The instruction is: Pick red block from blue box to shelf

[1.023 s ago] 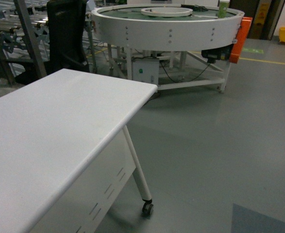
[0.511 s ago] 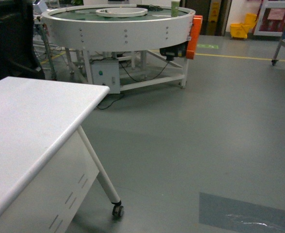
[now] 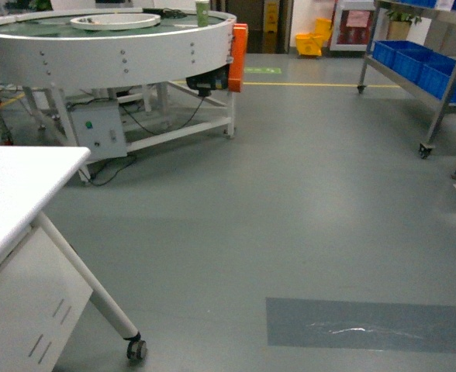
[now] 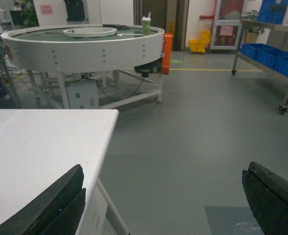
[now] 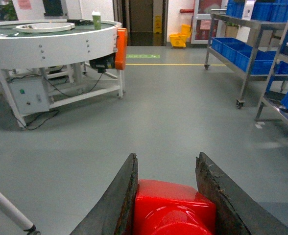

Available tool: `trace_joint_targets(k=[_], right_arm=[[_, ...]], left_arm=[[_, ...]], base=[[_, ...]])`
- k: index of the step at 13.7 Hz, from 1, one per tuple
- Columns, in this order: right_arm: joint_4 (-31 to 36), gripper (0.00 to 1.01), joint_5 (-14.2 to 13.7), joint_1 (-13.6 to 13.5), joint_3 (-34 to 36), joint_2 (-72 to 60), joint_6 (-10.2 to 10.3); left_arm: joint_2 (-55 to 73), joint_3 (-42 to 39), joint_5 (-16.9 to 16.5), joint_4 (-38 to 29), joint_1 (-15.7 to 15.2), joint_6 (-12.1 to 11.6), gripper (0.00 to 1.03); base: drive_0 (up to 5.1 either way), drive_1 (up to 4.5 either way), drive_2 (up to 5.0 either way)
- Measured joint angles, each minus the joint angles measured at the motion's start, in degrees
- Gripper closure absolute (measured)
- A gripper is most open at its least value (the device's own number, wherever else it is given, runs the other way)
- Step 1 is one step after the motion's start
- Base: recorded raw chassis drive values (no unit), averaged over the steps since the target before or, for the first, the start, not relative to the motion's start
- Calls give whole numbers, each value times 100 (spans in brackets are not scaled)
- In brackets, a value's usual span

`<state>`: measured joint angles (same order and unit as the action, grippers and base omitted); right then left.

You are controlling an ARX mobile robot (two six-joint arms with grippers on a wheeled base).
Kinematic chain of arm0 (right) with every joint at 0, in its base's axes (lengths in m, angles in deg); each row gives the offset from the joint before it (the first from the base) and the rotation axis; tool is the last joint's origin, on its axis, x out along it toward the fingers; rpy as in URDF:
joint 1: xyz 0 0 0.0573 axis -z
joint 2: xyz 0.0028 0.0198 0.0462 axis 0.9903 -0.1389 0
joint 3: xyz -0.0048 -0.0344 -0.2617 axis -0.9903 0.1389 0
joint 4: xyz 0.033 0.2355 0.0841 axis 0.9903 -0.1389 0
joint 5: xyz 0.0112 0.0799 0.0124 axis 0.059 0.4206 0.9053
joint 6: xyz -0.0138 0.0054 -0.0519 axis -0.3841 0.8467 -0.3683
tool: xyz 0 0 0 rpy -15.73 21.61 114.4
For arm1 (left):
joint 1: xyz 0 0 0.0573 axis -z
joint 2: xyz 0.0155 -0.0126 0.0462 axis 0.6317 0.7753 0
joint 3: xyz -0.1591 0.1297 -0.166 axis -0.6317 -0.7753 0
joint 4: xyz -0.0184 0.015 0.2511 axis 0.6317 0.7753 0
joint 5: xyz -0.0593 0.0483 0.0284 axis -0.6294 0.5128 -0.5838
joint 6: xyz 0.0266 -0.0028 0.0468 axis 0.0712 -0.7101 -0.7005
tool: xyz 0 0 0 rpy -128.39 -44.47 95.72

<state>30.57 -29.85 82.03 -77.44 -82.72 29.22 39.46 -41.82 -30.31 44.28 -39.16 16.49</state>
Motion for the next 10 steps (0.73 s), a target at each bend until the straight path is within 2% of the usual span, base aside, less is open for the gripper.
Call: trace_joint_targets(k=[6,10], right_arm=[[2,72,-2,2,0,0,0],[9,72,0,0,0,0,0]], left_arm=[[0,0,-2,2,2,-2,5],[0,0,-2,-2,4,-2,5]], base=[[-113,-113,-113],[-4,409,-418]])
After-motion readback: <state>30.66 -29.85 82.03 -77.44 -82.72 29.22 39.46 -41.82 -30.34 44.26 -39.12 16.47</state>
